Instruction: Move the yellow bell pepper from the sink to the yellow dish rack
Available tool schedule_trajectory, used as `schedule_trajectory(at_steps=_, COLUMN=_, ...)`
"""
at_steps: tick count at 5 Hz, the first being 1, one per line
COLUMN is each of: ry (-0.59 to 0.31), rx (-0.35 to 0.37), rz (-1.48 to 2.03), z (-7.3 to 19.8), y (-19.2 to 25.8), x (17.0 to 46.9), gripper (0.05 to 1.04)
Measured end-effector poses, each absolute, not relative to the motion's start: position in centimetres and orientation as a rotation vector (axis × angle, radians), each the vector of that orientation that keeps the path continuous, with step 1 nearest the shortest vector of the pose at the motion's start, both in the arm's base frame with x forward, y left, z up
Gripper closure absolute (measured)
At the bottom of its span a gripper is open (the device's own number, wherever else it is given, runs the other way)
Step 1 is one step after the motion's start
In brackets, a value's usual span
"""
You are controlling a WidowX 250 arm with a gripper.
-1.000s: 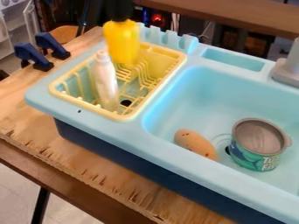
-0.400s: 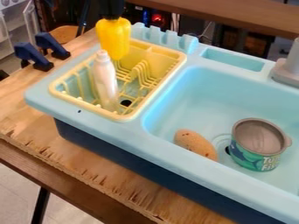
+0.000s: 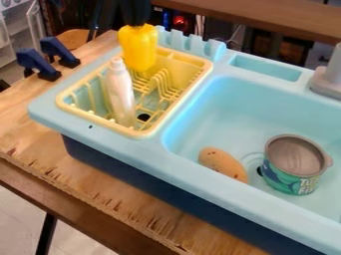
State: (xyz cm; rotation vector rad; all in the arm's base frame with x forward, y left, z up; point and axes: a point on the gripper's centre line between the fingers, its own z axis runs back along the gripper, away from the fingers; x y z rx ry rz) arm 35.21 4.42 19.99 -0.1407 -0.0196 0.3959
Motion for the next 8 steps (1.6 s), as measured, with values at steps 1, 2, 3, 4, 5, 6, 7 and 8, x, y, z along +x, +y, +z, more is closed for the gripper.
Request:
schedule_trajectory(at_steps=1, ry=-0.035, rx=-0.149, rz=0.395, z=20.0, y=4.3, x=35.5, gripper=0.964)
schedule_trajectory(at_steps=2, ry=-0.021, rx=-0.149, rz=0.407, z=19.4, y=4.4, x=35.3, gripper=0.964)
schedule_trajectory(at_steps=3, ry=-0.013, rx=-0.149, rz=0.432, z=19.1, y=4.8, x=35.2, gripper=0.923)
schedule_trajectory(at_steps=4, ry=0.018, rx=-0.148, rz=0.444, z=18.2, y=4.9, x=35.3, gripper=0.693)
schedule_trajectory(at_steps=5, ry=-0.006, rx=-0.142, rz=0.424, z=18.0, y=4.6, x=35.7, gripper=0.385)
schedule_trajectory(at_steps=6, ry=-0.005, rx=-0.142, rz=0.397, z=18.0, y=3.8, x=35.8, gripper=0.108)
schedule_trajectory(at_steps=7, ry=-0.009, rx=-0.138, rz=0.379, z=18.5, y=3.4, x=35.9, gripper=0.077)
schedule_trajectory(at_steps=8, ry=-0.041, rx=-0.115, rz=0.336, z=20.2, y=2.6, x=36.3, gripper=0.081)
